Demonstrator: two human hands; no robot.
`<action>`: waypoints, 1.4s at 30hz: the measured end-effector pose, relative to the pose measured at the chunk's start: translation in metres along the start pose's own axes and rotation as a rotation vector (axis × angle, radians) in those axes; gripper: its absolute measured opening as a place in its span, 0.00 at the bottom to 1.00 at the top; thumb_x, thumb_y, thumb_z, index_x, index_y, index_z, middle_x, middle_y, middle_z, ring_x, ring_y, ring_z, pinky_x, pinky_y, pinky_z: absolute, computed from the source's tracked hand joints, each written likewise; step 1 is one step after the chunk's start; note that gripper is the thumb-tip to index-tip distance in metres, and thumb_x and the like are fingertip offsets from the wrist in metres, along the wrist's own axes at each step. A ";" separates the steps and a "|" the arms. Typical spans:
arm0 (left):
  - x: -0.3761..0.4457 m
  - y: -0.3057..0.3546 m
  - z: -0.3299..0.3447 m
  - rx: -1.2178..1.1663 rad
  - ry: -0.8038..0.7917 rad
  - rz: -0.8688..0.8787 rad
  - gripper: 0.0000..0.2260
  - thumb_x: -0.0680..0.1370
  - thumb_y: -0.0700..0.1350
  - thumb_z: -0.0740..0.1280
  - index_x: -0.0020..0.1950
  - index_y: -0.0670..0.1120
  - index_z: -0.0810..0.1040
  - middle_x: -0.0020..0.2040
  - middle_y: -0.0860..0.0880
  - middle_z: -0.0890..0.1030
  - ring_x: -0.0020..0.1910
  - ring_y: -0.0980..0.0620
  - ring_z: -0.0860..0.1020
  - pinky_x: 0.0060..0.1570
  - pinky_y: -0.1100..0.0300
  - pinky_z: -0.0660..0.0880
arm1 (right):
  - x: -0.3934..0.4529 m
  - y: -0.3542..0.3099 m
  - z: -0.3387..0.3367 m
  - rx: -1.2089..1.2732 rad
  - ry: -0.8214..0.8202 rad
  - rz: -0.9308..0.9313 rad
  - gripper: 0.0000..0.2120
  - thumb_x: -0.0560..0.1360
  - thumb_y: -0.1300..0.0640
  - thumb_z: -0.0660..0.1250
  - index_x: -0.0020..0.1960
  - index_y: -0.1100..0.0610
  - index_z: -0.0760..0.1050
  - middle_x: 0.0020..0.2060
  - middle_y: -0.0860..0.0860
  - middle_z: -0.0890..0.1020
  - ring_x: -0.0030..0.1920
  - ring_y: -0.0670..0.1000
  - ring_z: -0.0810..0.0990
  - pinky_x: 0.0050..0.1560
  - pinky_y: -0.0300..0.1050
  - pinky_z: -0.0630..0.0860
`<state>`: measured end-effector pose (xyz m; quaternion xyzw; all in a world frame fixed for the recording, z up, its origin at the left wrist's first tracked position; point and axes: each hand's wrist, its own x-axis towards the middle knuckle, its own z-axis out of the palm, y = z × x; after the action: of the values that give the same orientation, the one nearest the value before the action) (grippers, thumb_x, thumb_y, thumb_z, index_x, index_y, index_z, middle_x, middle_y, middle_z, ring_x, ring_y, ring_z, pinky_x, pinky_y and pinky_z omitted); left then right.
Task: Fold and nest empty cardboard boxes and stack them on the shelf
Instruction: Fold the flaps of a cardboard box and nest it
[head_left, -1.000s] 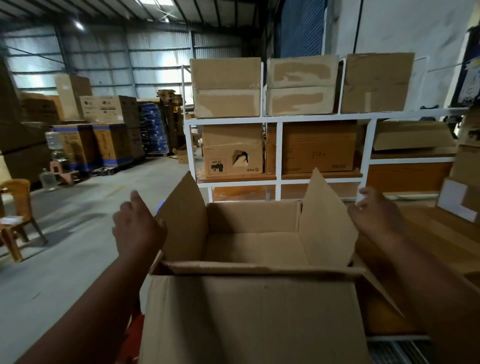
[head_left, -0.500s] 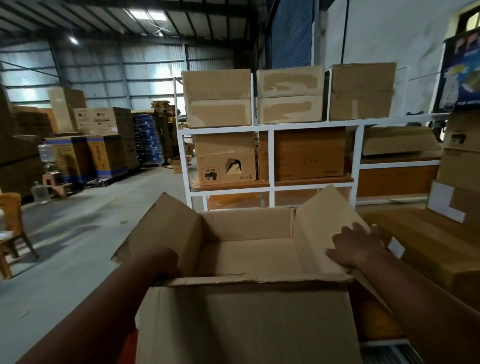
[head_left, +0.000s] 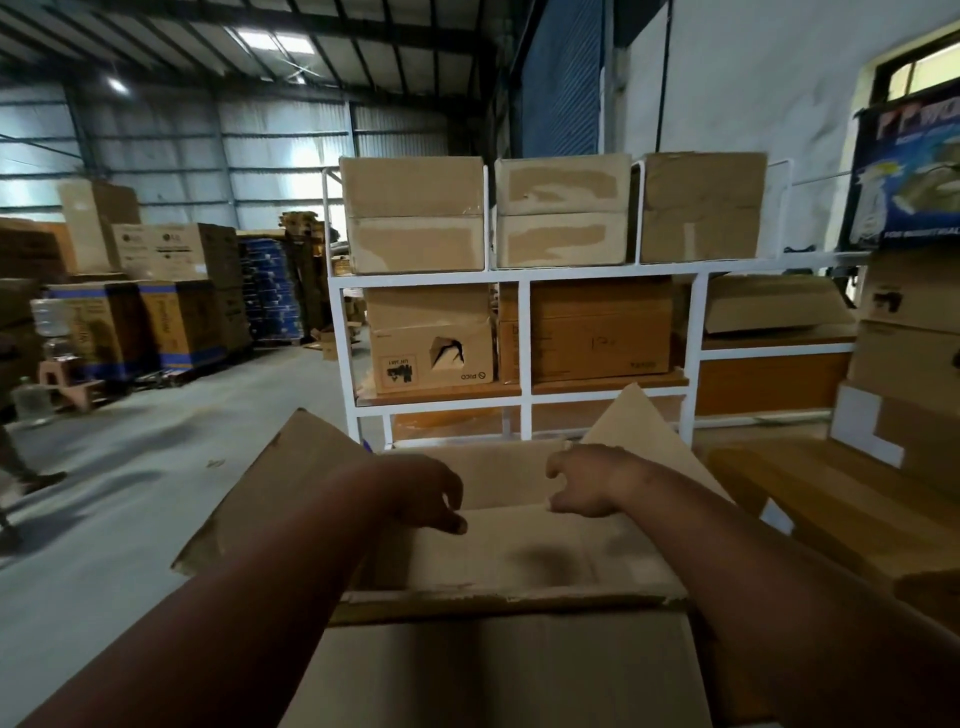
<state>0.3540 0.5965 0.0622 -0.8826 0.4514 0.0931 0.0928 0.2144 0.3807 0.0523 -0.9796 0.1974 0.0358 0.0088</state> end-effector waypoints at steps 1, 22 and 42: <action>0.012 0.000 -0.004 0.000 0.034 0.003 0.24 0.82 0.63 0.69 0.76 0.55 0.76 0.72 0.48 0.78 0.70 0.46 0.76 0.70 0.47 0.75 | 0.010 -0.002 -0.003 0.023 0.001 -0.006 0.29 0.82 0.40 0.69 0.80 0.45 0.70 0.77 0.51 0.75 0.72 0.56 0.76 0.69 0.55 0.76; 0.289 -0.099 0.031 0.071 -0.002 -0.264 0.38 0.81 0.62 0.70 0.85 0.50 0.60 0.80 0.44 0.69 0.77 0.43 0.71 0.72 0.47 0.74 | 0.340 0.109 0.071 0.438 -0.225 0.163 0.30 0.75 0.31 0.71 0.72 0.45 0.77 0.63 0.51 0.81 0.57 0.54 0.83 0.59 0.59 0.83; 0.261 -0.100 0.076 0.044 0.050 -0.268 0.43 0.79 0.64 0.71 0.86 0.53 0.54 0.85 0.45 0.56 0.82 0.38 0.62 0.74 0.35 0.69 | 0.343 0.127 0.079 0.938 -0.033 0.382 0.13 0.78 0.64 0.69 0.62 0.57 0.78 0.51 0.63 0.84 0.48 0.64 0.85 0.39 0.54 0.83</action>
<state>0.5794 0.4692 -0.0675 -0.9349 0.3334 0.0479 0.1123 0.4757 0.1337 -0.0519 -0.8159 0.3679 -0.0401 0.4442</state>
